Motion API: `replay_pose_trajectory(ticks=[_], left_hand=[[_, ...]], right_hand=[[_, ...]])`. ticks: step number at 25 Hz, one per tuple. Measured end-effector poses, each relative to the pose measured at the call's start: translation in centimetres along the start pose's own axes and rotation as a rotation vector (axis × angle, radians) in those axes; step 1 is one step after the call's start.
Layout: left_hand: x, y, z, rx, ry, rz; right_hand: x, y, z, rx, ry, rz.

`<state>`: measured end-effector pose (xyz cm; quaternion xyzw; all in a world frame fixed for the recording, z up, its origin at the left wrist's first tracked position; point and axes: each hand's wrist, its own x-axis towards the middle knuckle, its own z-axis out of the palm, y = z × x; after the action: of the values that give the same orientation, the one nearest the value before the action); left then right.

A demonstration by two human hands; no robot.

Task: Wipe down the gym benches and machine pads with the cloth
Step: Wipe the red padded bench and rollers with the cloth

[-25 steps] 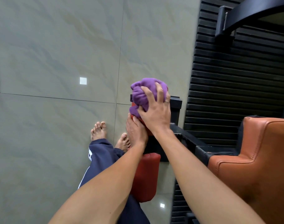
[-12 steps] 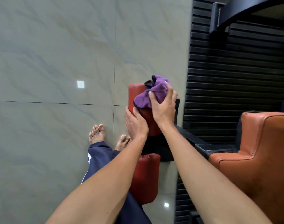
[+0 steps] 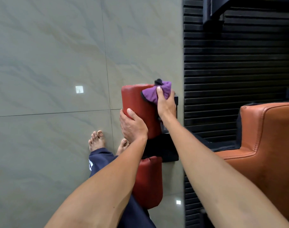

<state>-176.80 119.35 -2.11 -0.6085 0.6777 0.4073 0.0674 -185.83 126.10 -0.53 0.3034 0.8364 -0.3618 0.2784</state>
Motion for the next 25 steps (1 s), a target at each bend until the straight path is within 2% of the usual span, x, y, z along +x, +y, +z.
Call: replay_pose_trajectory(ticks=[2,6,10,13,15,18,21,25], left_hand=[[0.0,0.0,0.2,0.015,0.022,0.013],[-0.2,0.4,-0.2,0.032,0.03,0.015],[-0.1,0.5,-0.3,0.067,0.005,0.017],[1.1,-0.2,-0.2,0.088,-0.053,0.002],[1.8,-0.6,-0.5,0.08,-0.104,0.0],[2.0,-0.4,-0.9,0.068,-0.139,0.007],[2.3,-0.4,-1.4,0.025,-0.202,-0.006],[4.8,-1.9,-1.2,-0.179,-0.363,-0.091]], right_hand=[[0.4,0.4,-0.8,-0.041,-0.039,-0.021],[-3.2,5.6,-1.7,-0.41,-0.069,0.079],[-0.4,1.9,-1.6,-0.242,-0.094,0.15],[1.6,-1.6,-0.9,-0.132,-0.035,0.032],[-0.1,-0.7,-0.7,-0.148,-0.005,-0.005],[-3.7,4.2,-1.1,-0.166,0.019,-0.005],[-6.8,7.5,-0.9,-0.201,0.033,-0.106],[-4.2,4.1,0.3,-0.19,0.108,-0.277]])
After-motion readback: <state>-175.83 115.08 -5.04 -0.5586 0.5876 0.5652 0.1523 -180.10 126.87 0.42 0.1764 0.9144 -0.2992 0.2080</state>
